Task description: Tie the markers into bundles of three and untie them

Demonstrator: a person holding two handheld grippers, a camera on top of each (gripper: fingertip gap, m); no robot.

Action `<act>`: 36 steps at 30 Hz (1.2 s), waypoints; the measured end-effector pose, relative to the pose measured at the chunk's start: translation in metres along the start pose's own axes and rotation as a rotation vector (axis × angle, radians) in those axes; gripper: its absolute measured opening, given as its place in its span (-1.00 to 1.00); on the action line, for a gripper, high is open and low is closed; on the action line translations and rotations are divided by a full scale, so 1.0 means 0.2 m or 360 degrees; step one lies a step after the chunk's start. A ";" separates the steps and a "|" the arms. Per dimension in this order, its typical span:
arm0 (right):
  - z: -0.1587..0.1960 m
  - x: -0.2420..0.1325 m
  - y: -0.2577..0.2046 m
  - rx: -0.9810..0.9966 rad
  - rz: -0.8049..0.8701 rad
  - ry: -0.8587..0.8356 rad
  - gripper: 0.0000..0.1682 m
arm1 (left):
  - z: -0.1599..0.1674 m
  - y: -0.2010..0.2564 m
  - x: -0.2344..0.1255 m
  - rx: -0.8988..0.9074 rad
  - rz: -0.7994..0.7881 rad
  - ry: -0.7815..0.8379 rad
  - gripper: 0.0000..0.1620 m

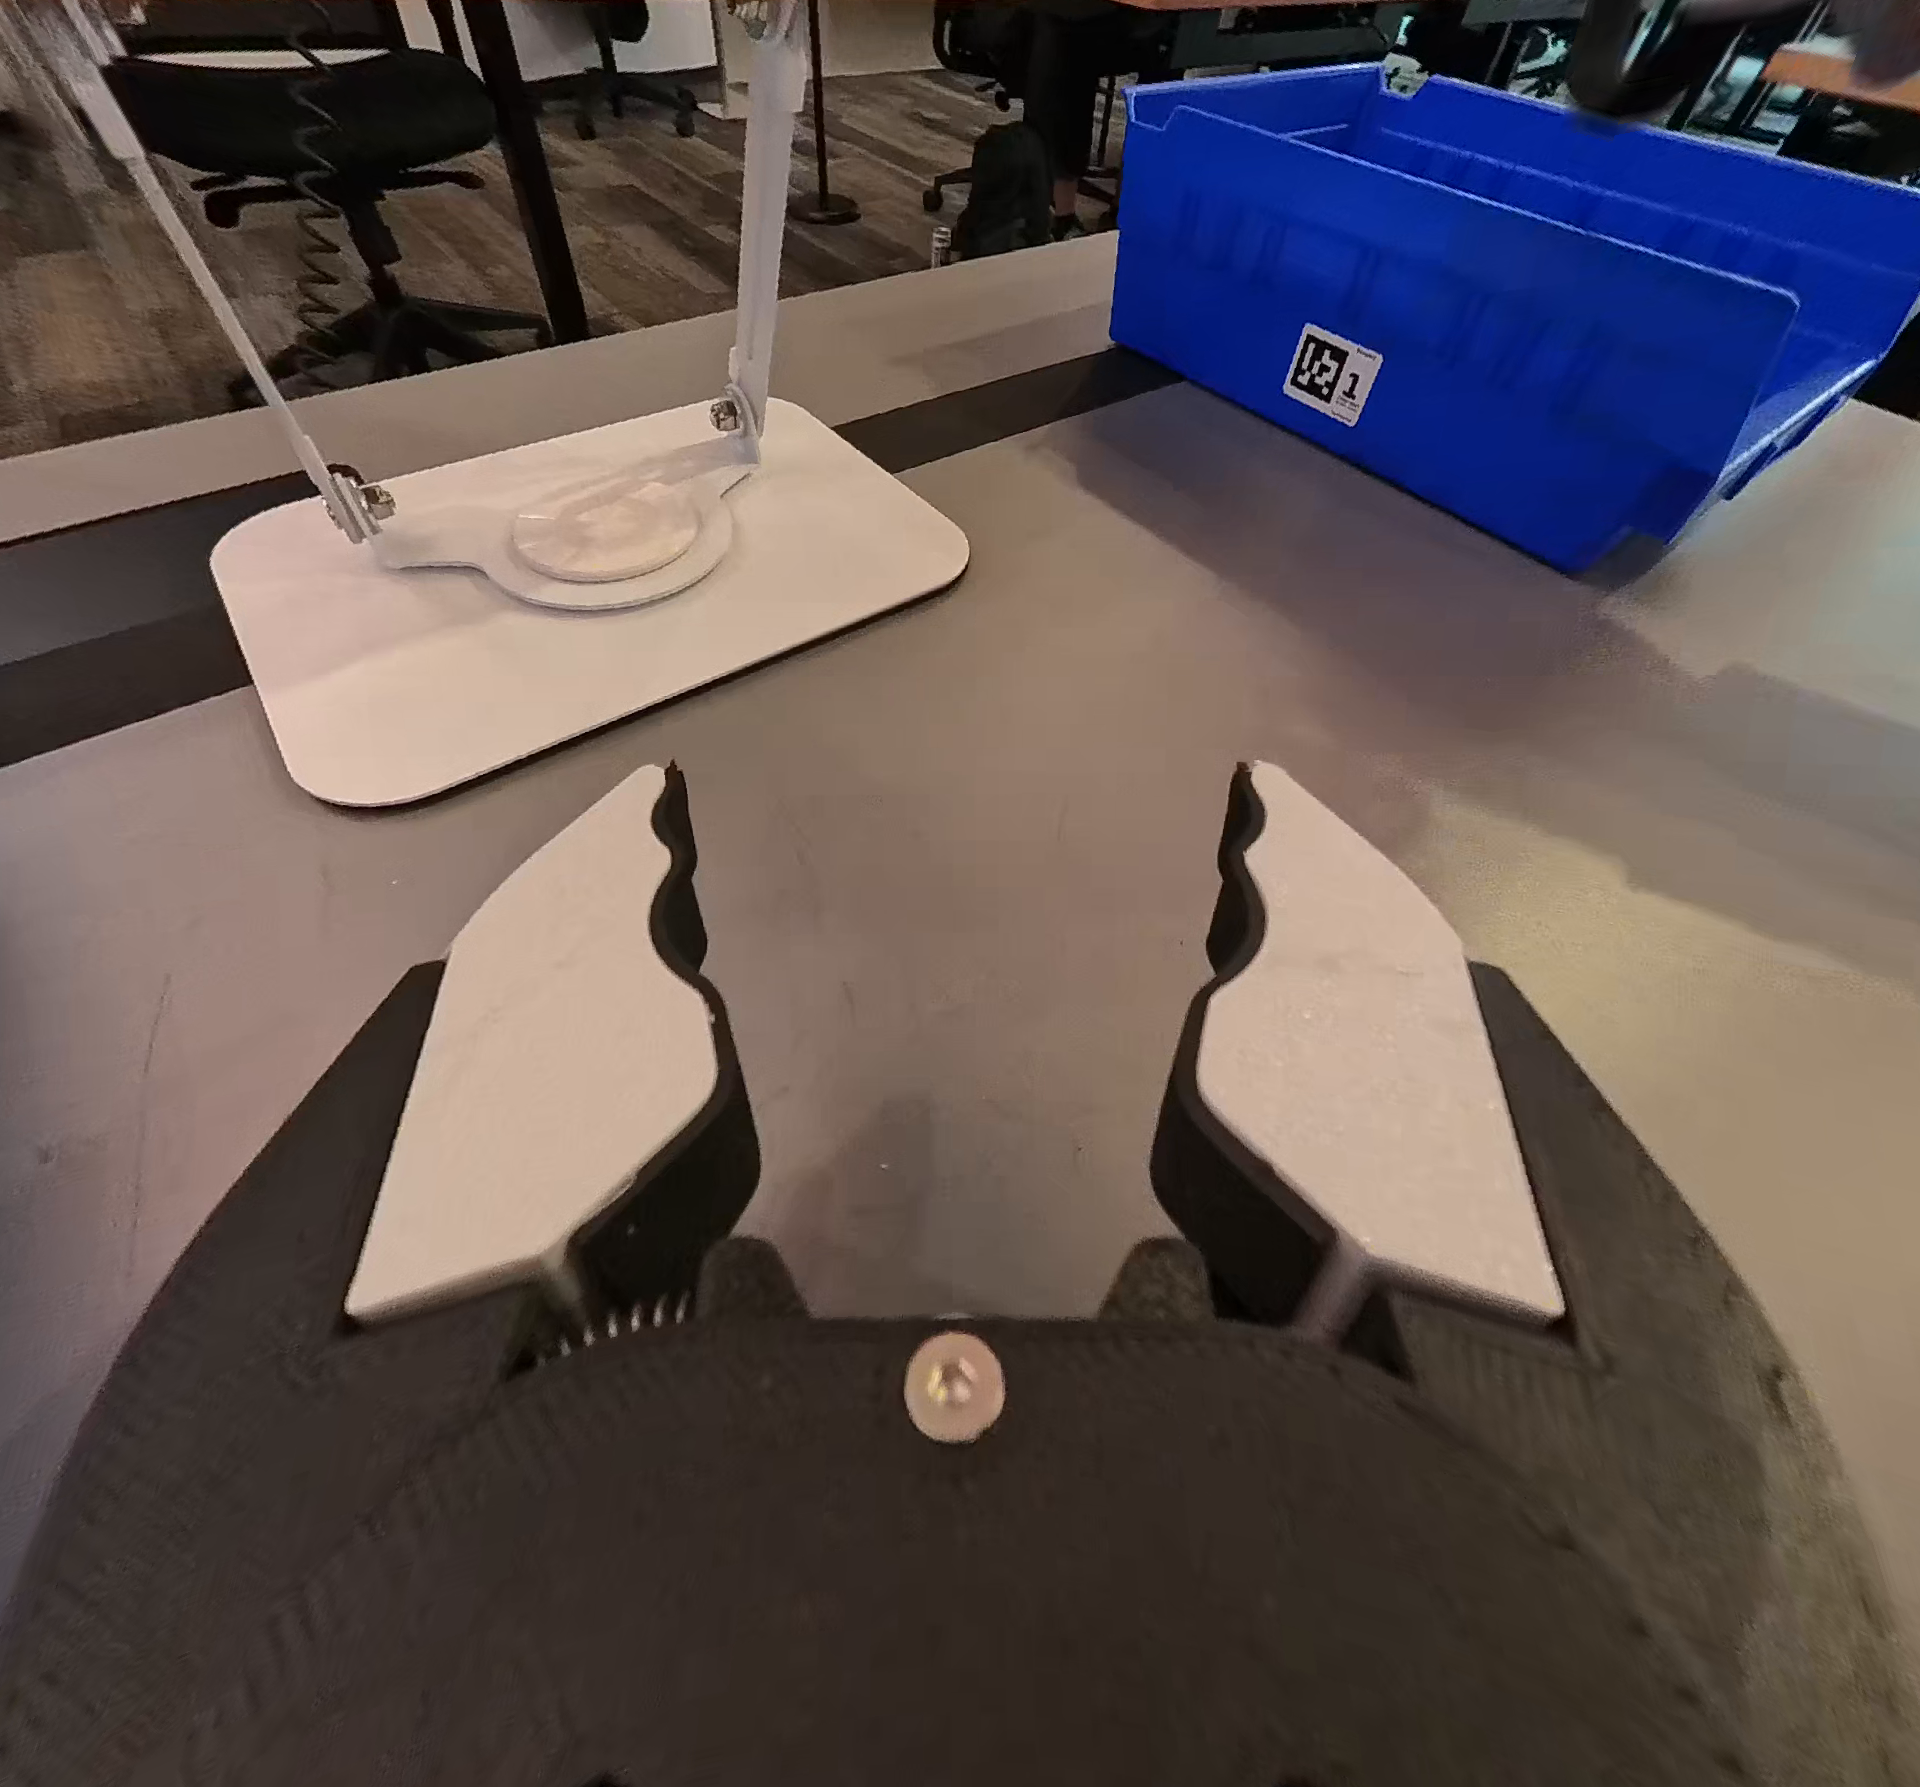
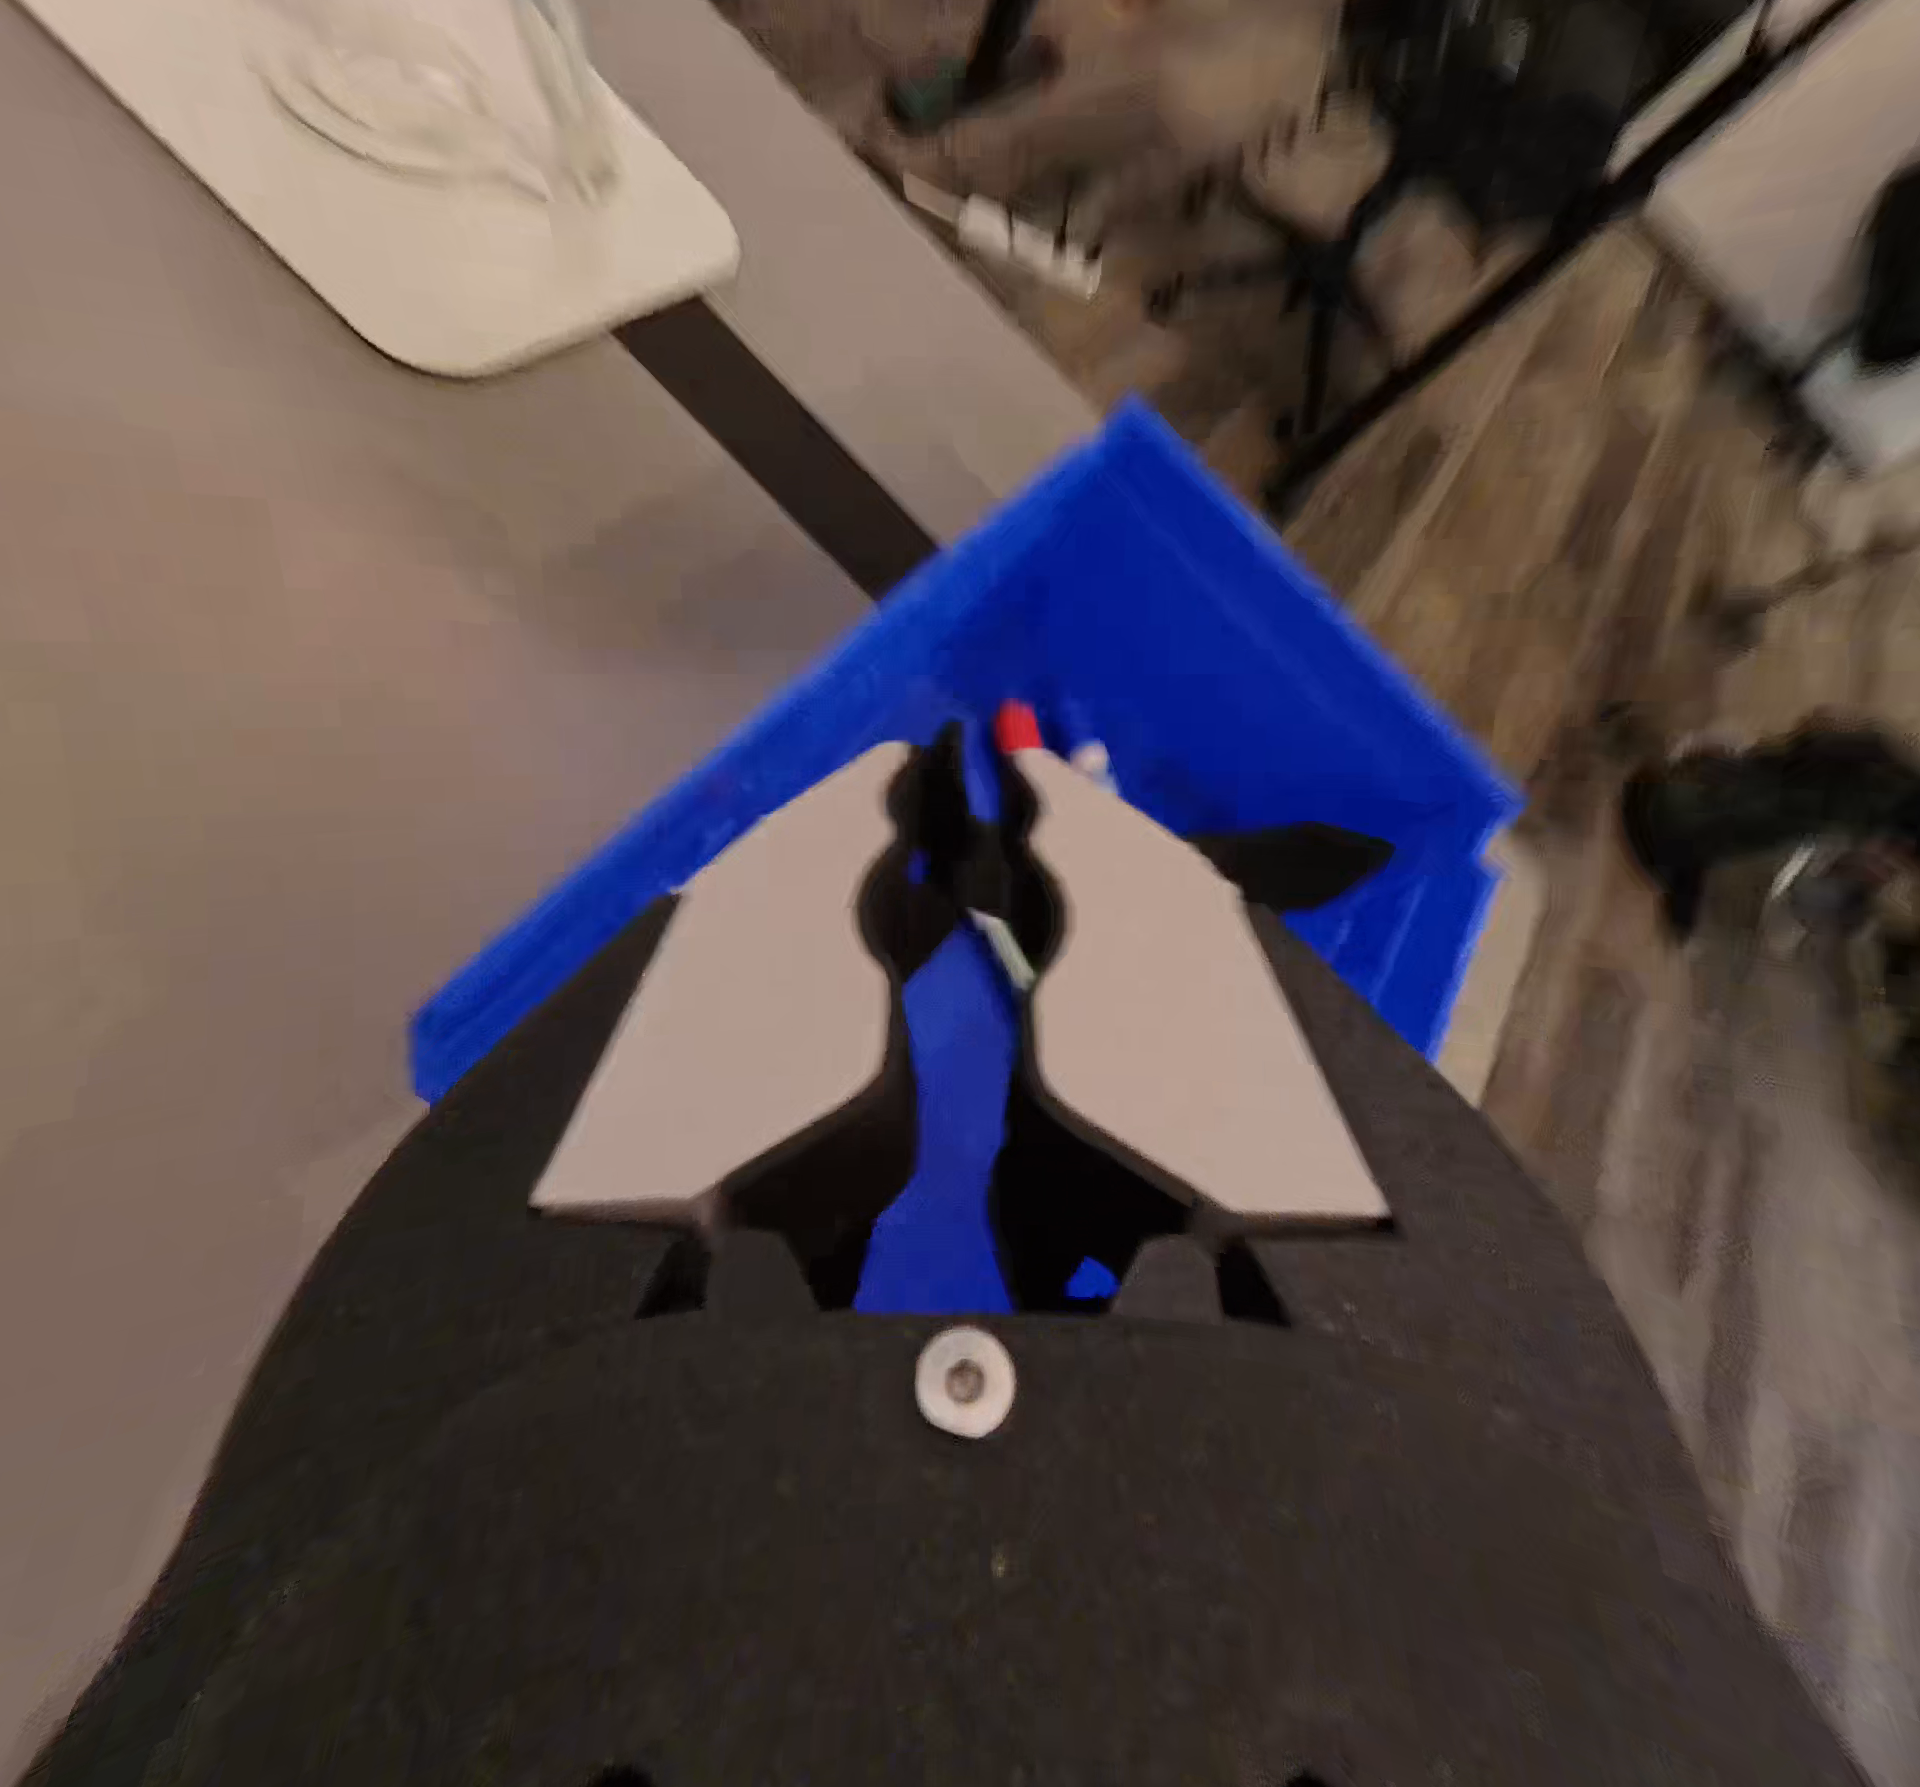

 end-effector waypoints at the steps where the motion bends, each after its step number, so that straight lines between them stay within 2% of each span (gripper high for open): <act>1: 0.05 0.04 0.03 0.0083 -0.0033 -0.0061 -0.62 | 0.00 0.00 0.00 0.0001 -0.0001 0.0002 0.18; 2: 0.08 0.05 0.03 0.0132 -0.0073 -0.0069 -0.53 | 0.00 0.00 0.00 -0.0001 -0.0004 0.0008 0.18; 5: 0.08 0.01 0.03 0.0148 -0.0014 0.0008 -0.50 | 0.00 0.00 -0.01 -0.0012 -0.0002 0.0028 0.18; 7: 0.02 -0.04 -0.02 0.0135 -0.0026 0.0131 -0.53 | -0.01 -0.01 -0.01 -0.0012 -0.0007 0.0039 0.18; 10: -0.14 -0.14 -0.21 0.0004 -0.0056 0.0348 -0.70 | -0.03 -0.02 -0.04 0.0034 -0.0063 0.0070 0.19; 14: -0.31 -0.21 -0.60 -0.0193 -0.0251 0.0630 -0.79 | -0.16 -0.10 -0.21 0.0235 -0.0265 0.0123 0.20; 18: -0.33 -0.12 -1.02 -0.0223 -0.0648 0.0729 -0.79 | -0.37 -0.35 -0.49 0.0507 -0.0537 0.0112 0.16; 20: -0.29 -0.05 -1.19 -0.0240 -0.0769 0.0761 -0.81 | -0.45 -0.54 -0.59 0.0678 -0.0652 0.0029 0.11; 22: -0.25 0.02 -1.32 -0.0326 -0.0800 0.0753 -0.84 | -0.50 -0.76 -0.62 0.0834 -0.0668 -0.0123 0.07; 26: -0.17 0.15 -1.47 -0.0443 -0.0938 0.0697 -0.86 | -0.41 -1.14 -0.49 0.1232 -0.0454 -0.0660 -0.03; 29: -0.14 0.21 -1.50 -0.0416 -0.1047 0.0662 -0.88 | -0.30 -1.36 -0.36 0.1426 -0.0290 -0.0939 -0.03; 32: -0.14 0.22 -1.49 -0.0443 -0.1057 0.0664 -0.87 | -0.21 -1.49 -0.23 0.1546 -0.0136 -0.1150 -0.15; 36: -0.13 0.21 -1.51 -0.0494 -0.1074 0.0666 -0.87 | -0.10 -1.64 -0.07 0.1679 -0.0037 -0.1432 -0.06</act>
Point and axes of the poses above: each gripper's, where its closed fingertips meet, x out along the fingers, z out of its underside, y = z × x across the jaws, the point moved 7 cm from there along -x, back along the fingers, and after that the axes turned 1 degree about y, right-handed, at the moved point
